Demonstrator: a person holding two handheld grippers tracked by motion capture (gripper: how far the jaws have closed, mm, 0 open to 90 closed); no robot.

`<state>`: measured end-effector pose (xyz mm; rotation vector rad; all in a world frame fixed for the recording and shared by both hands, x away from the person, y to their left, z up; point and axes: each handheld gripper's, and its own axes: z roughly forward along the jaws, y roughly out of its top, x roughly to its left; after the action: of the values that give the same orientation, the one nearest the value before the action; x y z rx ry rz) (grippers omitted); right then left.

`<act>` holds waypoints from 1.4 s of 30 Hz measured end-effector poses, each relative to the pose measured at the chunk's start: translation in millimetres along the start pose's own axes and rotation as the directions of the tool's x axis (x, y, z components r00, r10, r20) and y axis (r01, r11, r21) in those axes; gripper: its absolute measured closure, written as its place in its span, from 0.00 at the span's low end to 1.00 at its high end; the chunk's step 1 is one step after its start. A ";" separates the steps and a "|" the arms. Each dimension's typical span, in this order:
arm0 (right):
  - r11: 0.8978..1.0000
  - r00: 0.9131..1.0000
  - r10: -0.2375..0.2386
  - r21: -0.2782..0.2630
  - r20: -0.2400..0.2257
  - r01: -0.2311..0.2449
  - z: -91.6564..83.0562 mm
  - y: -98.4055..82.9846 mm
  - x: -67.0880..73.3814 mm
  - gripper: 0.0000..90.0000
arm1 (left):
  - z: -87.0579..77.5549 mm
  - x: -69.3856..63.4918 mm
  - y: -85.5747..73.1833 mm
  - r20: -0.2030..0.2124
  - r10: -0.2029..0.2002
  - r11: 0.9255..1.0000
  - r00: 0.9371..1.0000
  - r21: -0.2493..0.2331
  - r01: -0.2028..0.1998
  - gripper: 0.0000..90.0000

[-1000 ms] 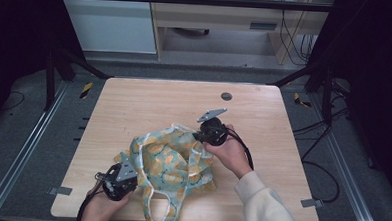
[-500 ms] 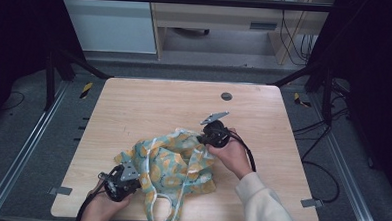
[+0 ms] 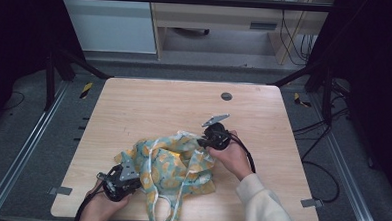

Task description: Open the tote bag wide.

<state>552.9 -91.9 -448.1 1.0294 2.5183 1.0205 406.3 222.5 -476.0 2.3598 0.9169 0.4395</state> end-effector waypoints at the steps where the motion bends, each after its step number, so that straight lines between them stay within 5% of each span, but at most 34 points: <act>1: 1.000 1.000 -0.004 -0.009 0.008 0.004 -2.8 1.1 1.3 0.69 | -3.3 0.4 -0.9 -0.013 -0.009 1.000 1.000 -0.019 0.009 0.85; 6: 0.997 0.999 -0.024 -0.070 0.042 0.027 -21.5 6.9 10.7 0.46 | -17.3 3.6 -3.4 -0.043 -0.054 0.994 0.998 -0.100 0.050 0.67; 8: 0.994 0.999 -0.029 -0.100 0.045 0.033 -31.7 8.7 14.8 0.43 | -24.0 5.5 -3.6 -0.044 -0.066 0.989 0.997 -0.138 0.059 0.67; 13: 0.987 0.998 -0.051 -0.155 0.021 0.054 -57.3 9.1 30.4 0.46 | -36.7 10.7 -3.4 -0.067 -0.113 0.973 0.991 -0.211 0.097 0.67; 18: 0.979 0.995 -0.101 -0.182 -0.021 0.096 -74.3 3.5 51.7 0.51 | -55.5 19.2 3.8 -0.083 -0.169 0.944 0.982 -0.299 0.137 0.68; 24: 0.974 0.989 -0.136 -0.192 -0.065 0.121 -82.0 1.0 70.8 0.55 | -66.6 22.2 33.9 -0.086 -0.176 0.927 0.981 -0.348 0.136 0.51; 26: 0.974 0.987 -0.143 -0.189 -0.075 0.126 -81.7 0.7 76.0 0.55 | -67.8 23.7 47.3 -0.077 -0.163 0.930 0.984 -0.344 0.127 0.46; 29: 0.976 0.984 -0.151 -0.173 -0.092 0.134 -79.1 -0.2 82.6 0.52 | -63.8 26.0 66.1 -0.095 -0.131 0.945 0.987 -0.313 0.096 0.39; 31: 0.976 0.981 -0.163 -0.161 -0.106 0.144 -75.7 -1.5 86.4 0.47 | -58.2 29.1 73.0 -0.105 -0.142 0.944 0.984 -0.312 0.103 0.38; 36: 0.981 0.976 -0.166 -0.128 -0.141 0.149 -63.4 -4.9 94.4 0.39 | -36.7 29.5 78.4 -0.079 -0.153 0.951 0.985 -0.283 0.125 0.32; 39: 0.982 0.972 -0.170 -0.103 -0.162 0.155 -55.6 -6.0 98.0 0.37 | -26.8 28.0 75.9 -0.131 -0.140 0.964 0.982 -0.246 0.105 0.30; 42: 0.985 0.971 -0.165 -0.070 -0.174 0.155 -48.3 -9.2 100.0 0.37 | -23.3 29.5 69.9 -0.099 -0.159 0.962 0.982 -0.239 0.132 0.32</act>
<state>454.0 -52.8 -414.9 0.7343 2.6458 1.1757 451.7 209.6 -412.2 2.0574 1.0268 0.5975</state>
